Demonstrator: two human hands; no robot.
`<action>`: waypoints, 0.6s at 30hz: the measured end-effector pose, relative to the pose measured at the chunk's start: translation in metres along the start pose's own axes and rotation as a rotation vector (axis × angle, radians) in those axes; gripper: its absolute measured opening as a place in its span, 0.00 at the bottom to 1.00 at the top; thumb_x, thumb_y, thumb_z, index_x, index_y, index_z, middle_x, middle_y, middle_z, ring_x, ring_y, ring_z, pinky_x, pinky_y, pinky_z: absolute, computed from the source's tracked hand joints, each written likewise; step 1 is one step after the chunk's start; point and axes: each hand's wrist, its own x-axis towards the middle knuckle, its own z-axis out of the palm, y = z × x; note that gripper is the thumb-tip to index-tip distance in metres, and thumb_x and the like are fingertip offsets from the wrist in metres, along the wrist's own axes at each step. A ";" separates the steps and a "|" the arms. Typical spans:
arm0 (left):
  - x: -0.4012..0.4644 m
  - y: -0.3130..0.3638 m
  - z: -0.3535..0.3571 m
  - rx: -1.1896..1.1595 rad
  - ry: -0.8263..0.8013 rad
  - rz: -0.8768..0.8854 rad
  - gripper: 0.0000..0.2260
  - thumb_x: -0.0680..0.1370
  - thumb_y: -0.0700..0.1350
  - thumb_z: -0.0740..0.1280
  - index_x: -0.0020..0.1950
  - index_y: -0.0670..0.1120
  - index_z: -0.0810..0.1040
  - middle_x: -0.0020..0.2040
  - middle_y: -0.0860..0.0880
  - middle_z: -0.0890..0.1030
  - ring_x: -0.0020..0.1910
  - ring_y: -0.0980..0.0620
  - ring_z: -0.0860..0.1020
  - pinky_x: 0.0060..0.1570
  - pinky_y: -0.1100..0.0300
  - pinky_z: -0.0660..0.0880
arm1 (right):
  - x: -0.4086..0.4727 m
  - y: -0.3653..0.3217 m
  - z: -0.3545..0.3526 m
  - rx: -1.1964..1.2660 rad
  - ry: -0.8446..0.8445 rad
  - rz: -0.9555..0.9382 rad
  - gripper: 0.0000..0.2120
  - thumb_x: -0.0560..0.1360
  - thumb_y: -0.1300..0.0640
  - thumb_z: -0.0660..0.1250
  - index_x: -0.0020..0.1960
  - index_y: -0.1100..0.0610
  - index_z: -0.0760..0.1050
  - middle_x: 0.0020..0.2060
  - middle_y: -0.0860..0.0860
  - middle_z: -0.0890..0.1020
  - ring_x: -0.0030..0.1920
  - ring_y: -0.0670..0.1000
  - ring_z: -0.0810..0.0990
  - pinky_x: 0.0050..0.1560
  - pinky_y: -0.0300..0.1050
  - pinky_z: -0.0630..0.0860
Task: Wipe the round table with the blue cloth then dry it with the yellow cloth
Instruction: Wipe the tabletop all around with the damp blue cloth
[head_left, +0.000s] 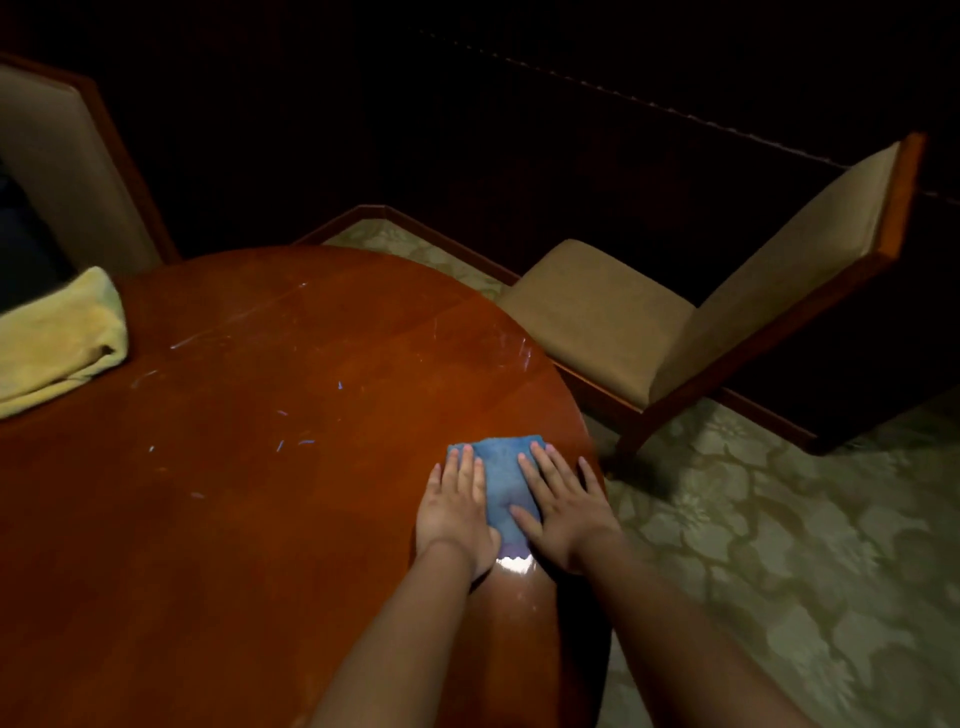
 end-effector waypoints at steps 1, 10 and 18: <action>0.011 0.001 -0.007 -0.001 -0.009 -0.013 0.34 0.81 0.56 0.47 0.76 0.38 0.34 0.76 0.40 0.35 0.76 0.42 0.36 0.74 0.49 0.41 | 0.013 0.009 -0.003 0.026 0.023 -0.021 0.41 0.67 0.32 0.29 0.74 0.52 0.37 0.72 0.46 0.37 0.74 0.47 0.38 0.69 0.49 0.32; 0.116 -0.004 -0.054 -0.031 -0.020 -0.149 0.33 0.81 0.56 0.45 0.75 0.38 0.33 0.76 0.39 0.34 0.75 0.42 0.36 0.75 0.48 0.43 | 0.127 0.064 -0.039 -0.045 -0.016 -0.119 0.44 0.62 0.34 0.23 0.76 0.50 0.32 0.72 0.44 0.31 0.74 0.46 0.33 0.73 0.53 0.33; 0.159 -0.012 -0.070 -0.119 -0.031 -0.282 0.33 0.80 0.56 0.45 0.76 0.39 0.34 0.76 0.41 0.35 0.76 0.44 0.36 0.75 0.49 0.42 | 0.197 0.081 -0.058 -0.092 -0.037 -0.274 0.34 0.76 0.35 0.35 0.77 0.50 0.34 0.76 0.47 0.36 0.75 0.45 0.34 0.74 0.47 0.35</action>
